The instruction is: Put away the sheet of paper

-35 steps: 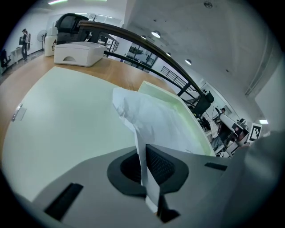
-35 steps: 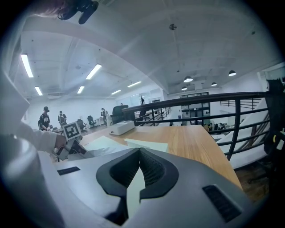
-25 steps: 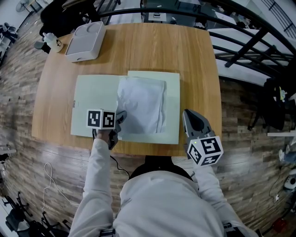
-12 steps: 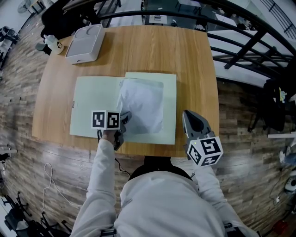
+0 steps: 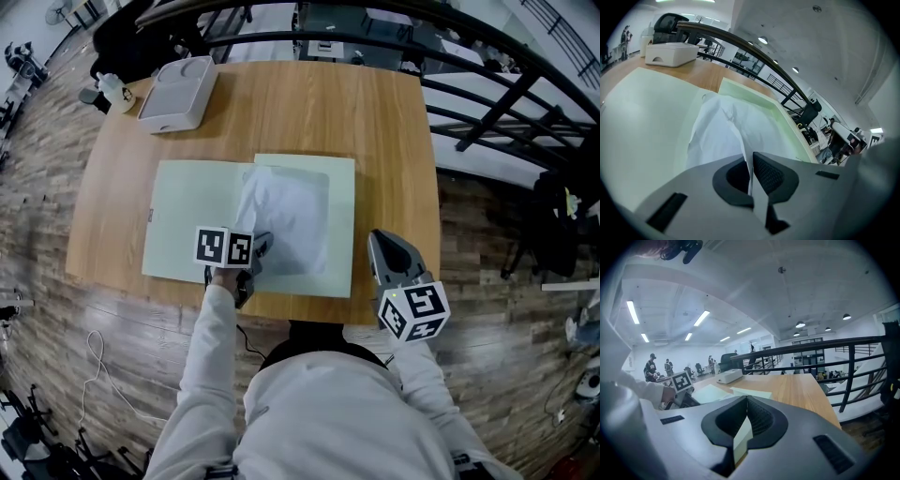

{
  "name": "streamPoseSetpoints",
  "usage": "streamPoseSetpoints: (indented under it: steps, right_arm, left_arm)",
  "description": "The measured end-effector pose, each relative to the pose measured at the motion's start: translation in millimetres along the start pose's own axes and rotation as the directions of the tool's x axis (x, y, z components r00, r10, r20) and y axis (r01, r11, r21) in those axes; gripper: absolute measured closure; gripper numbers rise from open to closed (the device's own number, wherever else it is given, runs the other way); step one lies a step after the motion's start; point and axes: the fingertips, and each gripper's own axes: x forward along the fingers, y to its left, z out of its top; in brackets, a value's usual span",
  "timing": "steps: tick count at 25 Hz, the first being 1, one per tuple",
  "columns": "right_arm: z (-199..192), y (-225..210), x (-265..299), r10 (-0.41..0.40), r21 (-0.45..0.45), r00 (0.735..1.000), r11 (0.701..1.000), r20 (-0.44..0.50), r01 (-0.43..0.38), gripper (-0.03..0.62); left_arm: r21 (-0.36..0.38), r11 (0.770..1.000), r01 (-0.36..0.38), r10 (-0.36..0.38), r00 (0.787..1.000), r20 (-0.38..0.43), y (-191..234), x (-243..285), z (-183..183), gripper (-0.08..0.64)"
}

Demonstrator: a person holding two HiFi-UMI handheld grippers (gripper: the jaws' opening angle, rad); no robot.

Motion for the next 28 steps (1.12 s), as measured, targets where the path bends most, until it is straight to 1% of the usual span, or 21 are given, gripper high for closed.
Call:
streamPoseSetpoints:
  steps: [4,7,9,12,15,18,20,23,28]
  right_arm:
    - [0,1,0,0.015,-0.002,1.000,1.000,0.001,-0.015,0.565]
    - [2,3,1,0.029,-0.004,1.000,1.000,0.004,-0.029,0.565]
    - [3,4,3,0.038,-0.006,0.999,0.999,0.007,-0.038,0.565]
    - [4,7,5,0.052,-0.011,0.999,0.999,0.010,-0.052,0.565]
    - [4,11,6,0.064,-0.014,0.998,0.998,0.010,-0.064,0.566]
    - [4,13,6,0.074,-0.018,0.997,0.997,0.012,-0.074,0.566]
    - [5,15,7,0.079,-0.020,0.997,0.997,0.015,-0.079,0.565]
    - [7,17,8,0.085,-0.023,0.996,0.996,0.020,-0.084,0.565]
    - [11,20,10,0.089,-0.035,0.996,0.996,0.031,-0.088,0.565]
  left_arm:
    - [0.047,0.999,-0.012,0.011,1.000,0.014,-4,-3,1,0.528]
    - [0.087,0.996,-0.024,0.022,0.999,0.028,-9,-7,2,0.452]
    - [0.119,0.992,-0.040,0.037,0.999,0.033,-11,-11,2,0.414]
    - [0.165,0.981,-0.100,0.094,0.995,0.045,-8,-19,3,0.380]
    - [0.194,0.968,-0.159,0.148,0.987,0.070,-3,-28,4,0.350]
    - [0.212,0.951,-0.224,0.201,0.971,0.126,1,-39,10,0.345]
    - [0.220,0.942,-0.254,0.220,0.961,0.168,3,-46,16,0.346]
    - [0.230,0.930,-0.286,0.232,0.944,0.236,-1,-59,28,0.353]
    - [0.229,0.915,-0.331,0.234,0.900,0.367,-11,-80,55,0.413]
